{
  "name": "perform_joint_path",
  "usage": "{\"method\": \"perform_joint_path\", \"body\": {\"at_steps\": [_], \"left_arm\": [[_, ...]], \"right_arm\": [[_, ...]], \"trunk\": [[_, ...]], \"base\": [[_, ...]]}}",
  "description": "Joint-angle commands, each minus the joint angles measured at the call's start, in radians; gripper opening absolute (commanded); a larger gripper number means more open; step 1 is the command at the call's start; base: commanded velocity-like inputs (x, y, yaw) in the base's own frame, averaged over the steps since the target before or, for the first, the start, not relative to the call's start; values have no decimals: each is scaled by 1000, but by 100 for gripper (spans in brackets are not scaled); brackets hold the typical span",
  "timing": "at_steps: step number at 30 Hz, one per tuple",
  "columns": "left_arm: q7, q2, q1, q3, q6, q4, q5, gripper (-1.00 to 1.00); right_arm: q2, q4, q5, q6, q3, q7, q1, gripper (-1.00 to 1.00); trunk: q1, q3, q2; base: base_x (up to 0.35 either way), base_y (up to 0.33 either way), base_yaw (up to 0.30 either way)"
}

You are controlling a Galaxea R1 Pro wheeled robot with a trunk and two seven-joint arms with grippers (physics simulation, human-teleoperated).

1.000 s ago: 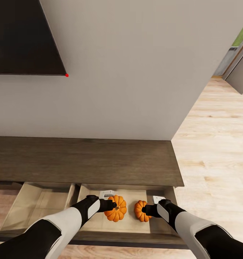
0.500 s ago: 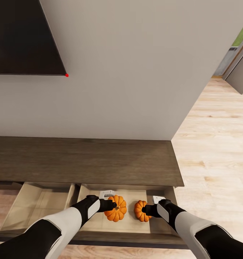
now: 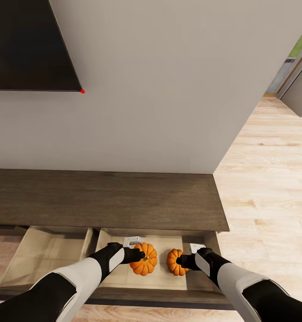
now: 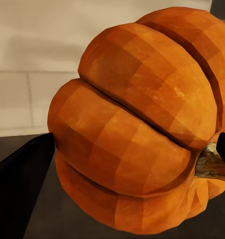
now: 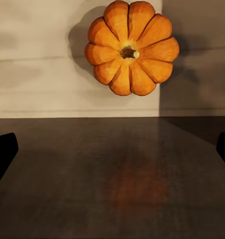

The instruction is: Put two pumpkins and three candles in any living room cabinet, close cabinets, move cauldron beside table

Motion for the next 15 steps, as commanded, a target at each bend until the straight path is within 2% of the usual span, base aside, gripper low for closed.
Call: {"method": "perform_joint_path", "body": {"at_steps": [1, 15], "left_arm": [[0, 0, -1, -5, 3, 0, 7, -100], [0, 0, -1, -5, 3, 0, 7, -100]], "right_arm": [[0, -1, -6, 4, 8, 1, 0, 100], [0, -1, -6, 4, 8, 1, 0, 100]], "trunk": [[0, -1, -1], [0, -1, -1]], "base": [[0, 0, 0], [0, 0, 0]]}}
